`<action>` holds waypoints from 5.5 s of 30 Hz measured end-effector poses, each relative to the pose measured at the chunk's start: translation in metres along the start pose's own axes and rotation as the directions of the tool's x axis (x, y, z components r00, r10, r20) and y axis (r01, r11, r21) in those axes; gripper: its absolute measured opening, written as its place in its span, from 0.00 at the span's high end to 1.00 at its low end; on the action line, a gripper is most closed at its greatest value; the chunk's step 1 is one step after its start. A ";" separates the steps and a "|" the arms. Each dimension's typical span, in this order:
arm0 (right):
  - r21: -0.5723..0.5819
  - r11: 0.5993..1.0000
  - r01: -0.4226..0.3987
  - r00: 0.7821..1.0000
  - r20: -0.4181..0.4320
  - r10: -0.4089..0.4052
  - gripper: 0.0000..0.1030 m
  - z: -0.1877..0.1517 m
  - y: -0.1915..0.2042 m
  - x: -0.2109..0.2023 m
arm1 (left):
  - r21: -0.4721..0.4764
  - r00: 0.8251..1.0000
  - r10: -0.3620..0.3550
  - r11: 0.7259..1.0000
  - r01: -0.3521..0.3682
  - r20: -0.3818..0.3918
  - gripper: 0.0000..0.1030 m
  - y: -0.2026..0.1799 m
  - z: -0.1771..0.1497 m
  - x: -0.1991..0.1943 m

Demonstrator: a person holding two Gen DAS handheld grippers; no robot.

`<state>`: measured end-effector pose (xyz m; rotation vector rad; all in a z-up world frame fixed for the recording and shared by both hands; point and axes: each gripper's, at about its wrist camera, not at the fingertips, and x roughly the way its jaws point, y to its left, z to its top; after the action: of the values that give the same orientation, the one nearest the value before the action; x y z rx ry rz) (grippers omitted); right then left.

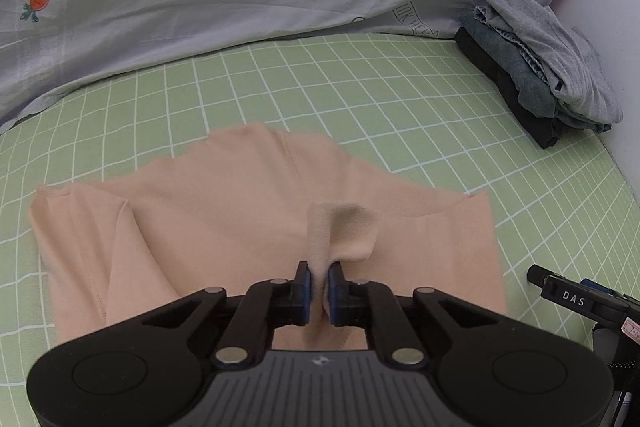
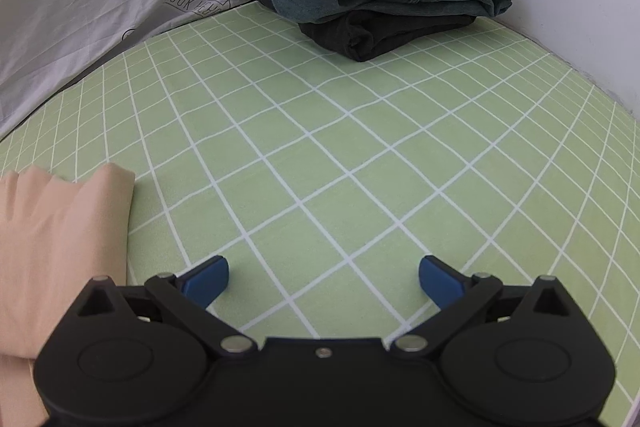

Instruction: Fold clothes

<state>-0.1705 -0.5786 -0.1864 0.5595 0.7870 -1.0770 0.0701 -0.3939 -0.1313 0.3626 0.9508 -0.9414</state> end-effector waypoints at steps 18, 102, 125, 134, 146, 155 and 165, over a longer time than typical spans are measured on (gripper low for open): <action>-0.162 0.973 -0.162 0.981 0.078 0.176 0.00 -0.018 0.026 -0.075 | -0.481 0.832 0.546 0.759 -0.439 0.102 0.31 0.191 -0.054 -0.169; -0.088 0.564 -0.821 0.507 -0.567 0.649 0.68 -0.184 0.129 -0.148 | -0.076 0.927 0.169 0.976 -0.205 -0.334 0.13 0.051 -0.250 -0.142; -0.320 0.807 -0.496 0.868 -0.208 0.451 0.48 -0.082 0.142 -0.114 | -0.520 0.947 0.251 0.791 -0.321 -0.202 0.15 0.190 -0.179 -0.166; -0.157 0.919 -0.361 0.932 -0.102 0.348 0.28 -0.022 0.153 -0.056 | -0.529 0.945 0.280 0.783 -0.328 -0.171 0.15 0.253 -0.108 -0.112; -0.181 0.959 -0.217 0.973 -0.124 0.197 0.27 -0.006 0.181 -0.020 | -0.570 0.941 0.322 0.757 -0.321 -0.103 0.18 0.325 -0.047 -0.043; -0.277 0.937 -0.212 0.976 -0.104 0.191 0.28 -0.012 0.195 -0.024 | -0.608 0.932 0.351 0.723 -0.328 -0.086 0.85 0.334 -0.039 -0.020; -0.290 0.922 -0.256 0.967 -0.066 0.248 0.36 -0.012 0.199 -0.037 | -0.615 0.900 0.393 0.762 -0.204 0.188 0.97 0.305 -0.001 -0.111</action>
<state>0.0000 -0.4730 -0.1586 0.4074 0.8576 -0.6979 0.2915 -0.1622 -0.0786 -0.1581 0.8116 -0.3513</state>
